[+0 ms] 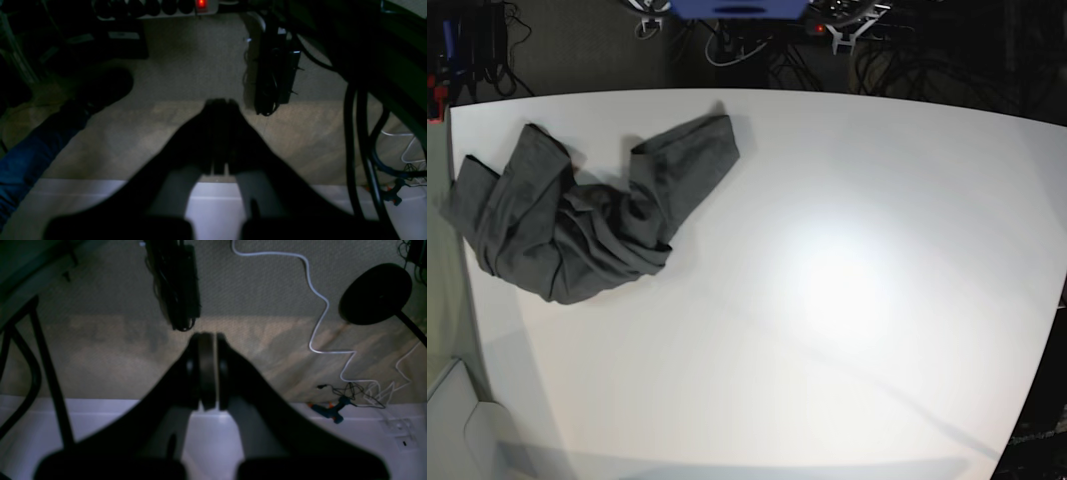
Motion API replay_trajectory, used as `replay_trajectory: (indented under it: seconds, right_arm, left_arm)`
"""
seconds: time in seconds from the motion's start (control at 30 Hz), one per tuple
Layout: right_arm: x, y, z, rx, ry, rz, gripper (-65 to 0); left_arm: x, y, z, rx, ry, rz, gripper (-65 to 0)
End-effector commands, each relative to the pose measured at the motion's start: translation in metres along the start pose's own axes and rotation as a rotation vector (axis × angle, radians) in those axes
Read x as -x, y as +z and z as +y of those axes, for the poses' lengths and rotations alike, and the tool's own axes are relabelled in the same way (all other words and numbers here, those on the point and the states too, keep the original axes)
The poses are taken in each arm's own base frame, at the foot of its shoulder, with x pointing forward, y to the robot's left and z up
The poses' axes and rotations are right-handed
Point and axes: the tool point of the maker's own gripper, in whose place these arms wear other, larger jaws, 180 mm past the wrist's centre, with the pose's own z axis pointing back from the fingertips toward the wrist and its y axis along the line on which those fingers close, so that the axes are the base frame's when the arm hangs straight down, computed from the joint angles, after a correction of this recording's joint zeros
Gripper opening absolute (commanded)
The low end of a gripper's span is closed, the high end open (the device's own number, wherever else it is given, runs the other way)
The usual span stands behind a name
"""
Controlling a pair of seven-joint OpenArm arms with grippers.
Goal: Layout the t-shirt on the table in an organized manner, then fold the t-shirt properly
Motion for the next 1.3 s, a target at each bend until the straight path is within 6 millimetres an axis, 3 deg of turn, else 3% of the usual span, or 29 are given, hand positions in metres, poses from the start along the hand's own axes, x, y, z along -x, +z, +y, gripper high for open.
replay_trajectory:
  seconds: [0.0,0.33,1.03,1.1,1.2,1.27]
  right_arm:
    - [0.003,0.0,0.001,-0.01,0.001,0.007,-65.0]
    - [0.003,0.0,0.001,-0.01,0.001,0.007,-65.0]
    - [0.005,0.001,-0.001,-0.008,0.013,-0.028,-65.0]
    - [0.007,0.004,-0.005,-0.003,0.048,-0.068,-65.0]
    - [0.012,0.016,-0.01,0.0,0.094,-0.142,-65.0]
    - [0.011,0.028,-0.018,0.009,0.103,-0.196,-65.0]
  left_arm:
    - [-0.001,0.0,0.001,0.0,-0.004,0.0,-64.8]
    - [-0.001,0.0,0.013,-0.018,0.0,0.001,-64.8]
    - [0.005,0.0,0.014,-0.019,-0.003,0.001,-64.8]
    - [0.016,0.001,0.013,-0.016,-0.001,0.004,-64.8]
    - [0.02,0.005,0.009,-0.007,-0.014,-0.083,-64.8]
    - [0.02,0.011,0.017,-0.017,-0.023,-0.133,-64.8]
